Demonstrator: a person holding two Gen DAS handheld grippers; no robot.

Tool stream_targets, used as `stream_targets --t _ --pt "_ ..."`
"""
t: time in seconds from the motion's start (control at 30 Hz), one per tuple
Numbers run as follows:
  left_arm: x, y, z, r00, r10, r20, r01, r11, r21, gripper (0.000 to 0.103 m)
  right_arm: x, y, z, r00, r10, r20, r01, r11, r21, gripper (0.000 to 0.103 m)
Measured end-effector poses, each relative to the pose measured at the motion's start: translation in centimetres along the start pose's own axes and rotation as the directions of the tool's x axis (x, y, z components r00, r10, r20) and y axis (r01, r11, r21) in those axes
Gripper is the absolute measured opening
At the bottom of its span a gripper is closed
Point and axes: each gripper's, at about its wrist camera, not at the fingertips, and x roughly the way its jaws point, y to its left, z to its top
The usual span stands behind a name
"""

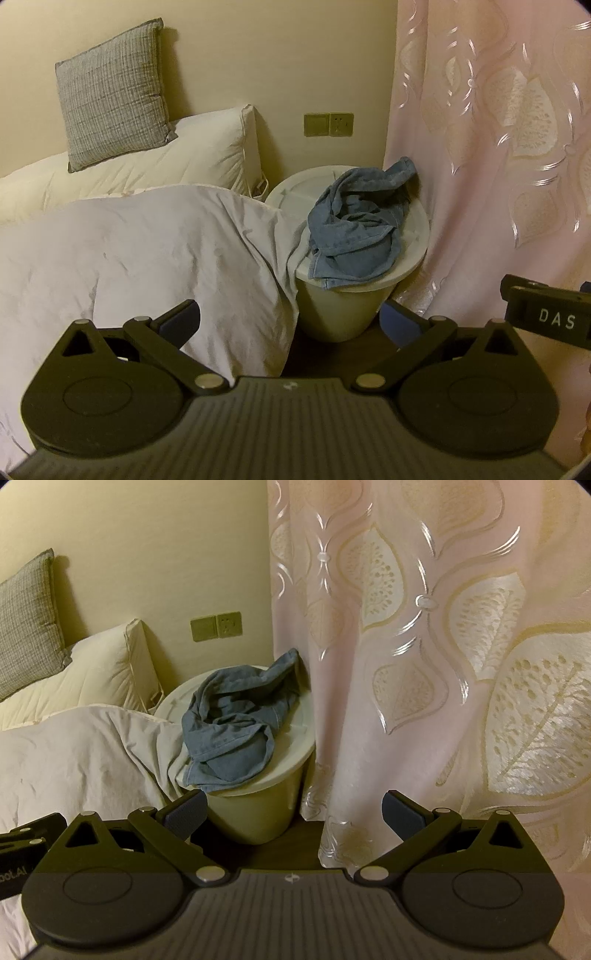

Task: Fold clothes
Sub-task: 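Approach the blue jeans on the white bin lid with both tools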

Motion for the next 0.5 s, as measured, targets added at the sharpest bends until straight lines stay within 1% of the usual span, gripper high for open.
stream_targets --t 0.23,0.5 --pt "1.6 -0.3 0.7 1.0 0.001 -0.024 -0.002 1.0 -0.009 0.102 1.5 -0.2 0.8 1.0 -0.002 -0.021 0.002 1.0 -0.002 0.103" --pt "4.8 -1.0 2.4 0.998 0.0 -0.062 -0.002 1.0 -0.031 0.102 4.4 -0.2 2.5 0.998 -0.002 -0.058 0.001 1.0 -0.016 0.103"
